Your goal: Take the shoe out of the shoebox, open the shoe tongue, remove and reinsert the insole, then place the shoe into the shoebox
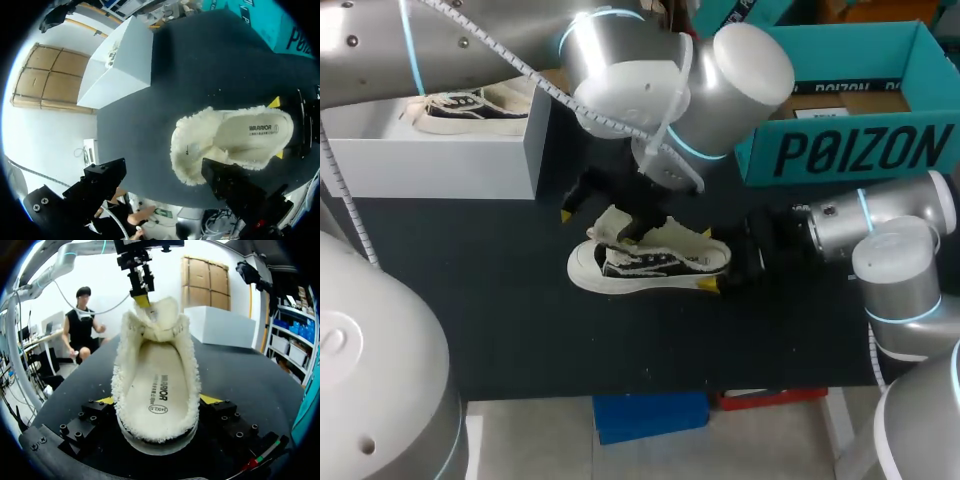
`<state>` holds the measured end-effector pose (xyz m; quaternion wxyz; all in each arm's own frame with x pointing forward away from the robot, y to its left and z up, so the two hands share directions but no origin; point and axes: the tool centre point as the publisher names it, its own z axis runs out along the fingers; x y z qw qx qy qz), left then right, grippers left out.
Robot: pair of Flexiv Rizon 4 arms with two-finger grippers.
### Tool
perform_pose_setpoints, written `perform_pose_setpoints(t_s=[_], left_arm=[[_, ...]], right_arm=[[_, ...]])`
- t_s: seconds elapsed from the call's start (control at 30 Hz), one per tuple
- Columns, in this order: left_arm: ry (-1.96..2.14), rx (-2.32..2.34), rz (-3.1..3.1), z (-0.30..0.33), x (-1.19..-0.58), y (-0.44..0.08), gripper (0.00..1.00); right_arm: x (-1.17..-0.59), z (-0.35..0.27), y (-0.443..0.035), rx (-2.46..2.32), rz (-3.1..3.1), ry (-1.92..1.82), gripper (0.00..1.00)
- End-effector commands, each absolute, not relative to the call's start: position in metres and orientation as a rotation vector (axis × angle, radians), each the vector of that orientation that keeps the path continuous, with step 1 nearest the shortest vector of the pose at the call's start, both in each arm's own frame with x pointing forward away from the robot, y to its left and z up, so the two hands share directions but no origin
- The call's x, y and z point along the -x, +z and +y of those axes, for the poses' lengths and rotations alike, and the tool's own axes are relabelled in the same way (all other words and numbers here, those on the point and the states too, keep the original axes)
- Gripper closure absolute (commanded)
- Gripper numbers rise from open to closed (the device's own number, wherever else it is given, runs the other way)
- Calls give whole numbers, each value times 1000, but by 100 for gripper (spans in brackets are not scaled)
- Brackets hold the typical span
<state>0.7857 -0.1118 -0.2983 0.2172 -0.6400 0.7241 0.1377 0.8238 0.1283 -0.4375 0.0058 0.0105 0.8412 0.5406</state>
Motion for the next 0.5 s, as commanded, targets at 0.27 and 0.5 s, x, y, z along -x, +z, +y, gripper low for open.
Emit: perform_pose_setpoints(t_s=[0.27, 0.5], left_arm=[[-537, 518, 3058, -157, -783, -280, 100], [-537, 518, 3058, -157, -783, -280, 100]], right_arm=[[-825, 130, -442, -35, 2633, 1691, 100], [-825, 130, -442, -35, 2633, 1691, 100]])
